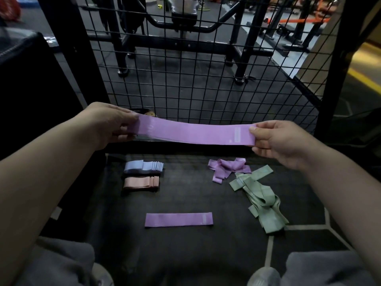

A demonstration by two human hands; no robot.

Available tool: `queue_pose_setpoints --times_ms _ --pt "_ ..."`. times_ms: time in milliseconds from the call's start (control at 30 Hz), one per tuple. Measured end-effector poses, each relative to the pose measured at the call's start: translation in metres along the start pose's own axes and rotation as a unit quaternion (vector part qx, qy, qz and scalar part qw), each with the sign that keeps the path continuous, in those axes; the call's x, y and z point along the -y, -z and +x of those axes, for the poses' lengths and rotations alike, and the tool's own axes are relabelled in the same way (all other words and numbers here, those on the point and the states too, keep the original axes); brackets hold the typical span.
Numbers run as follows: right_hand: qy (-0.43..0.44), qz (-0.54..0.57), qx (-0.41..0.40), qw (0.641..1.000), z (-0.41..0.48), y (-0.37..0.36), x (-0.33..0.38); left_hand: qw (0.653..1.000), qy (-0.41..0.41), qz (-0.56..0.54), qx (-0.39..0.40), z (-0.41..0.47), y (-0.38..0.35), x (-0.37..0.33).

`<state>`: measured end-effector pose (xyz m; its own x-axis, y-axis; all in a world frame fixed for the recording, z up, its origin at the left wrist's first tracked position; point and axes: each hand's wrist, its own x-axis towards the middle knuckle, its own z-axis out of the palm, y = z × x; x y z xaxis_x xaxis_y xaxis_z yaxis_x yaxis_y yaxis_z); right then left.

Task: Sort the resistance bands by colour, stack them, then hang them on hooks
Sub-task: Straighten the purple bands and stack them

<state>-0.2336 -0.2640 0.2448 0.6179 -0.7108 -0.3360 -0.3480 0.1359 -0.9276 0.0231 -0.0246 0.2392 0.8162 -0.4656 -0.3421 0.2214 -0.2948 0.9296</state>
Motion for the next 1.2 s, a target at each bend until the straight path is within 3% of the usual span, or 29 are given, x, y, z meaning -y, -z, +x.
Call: queue_pose_setpoints --times_ms 733,967,1200 --pt "0.004 -0.070 -0.011 0.997 -0.010 0.002 -0.031 0.997 0.054 0.056 0.007 -0.014 0.013 0.059" --pt "-0.085 -0.196 0.000 0.977 0.019 -0.032 -0.134 0.984 0.108 0.138 -0.028 -0.002 0.008 0.120" --pt "-0.170 -0.240 -0.043 0.955 0.056 -0.061 -0.253 0.966 0.196 0.165 -0.034 0.022 -0.026 0.225"
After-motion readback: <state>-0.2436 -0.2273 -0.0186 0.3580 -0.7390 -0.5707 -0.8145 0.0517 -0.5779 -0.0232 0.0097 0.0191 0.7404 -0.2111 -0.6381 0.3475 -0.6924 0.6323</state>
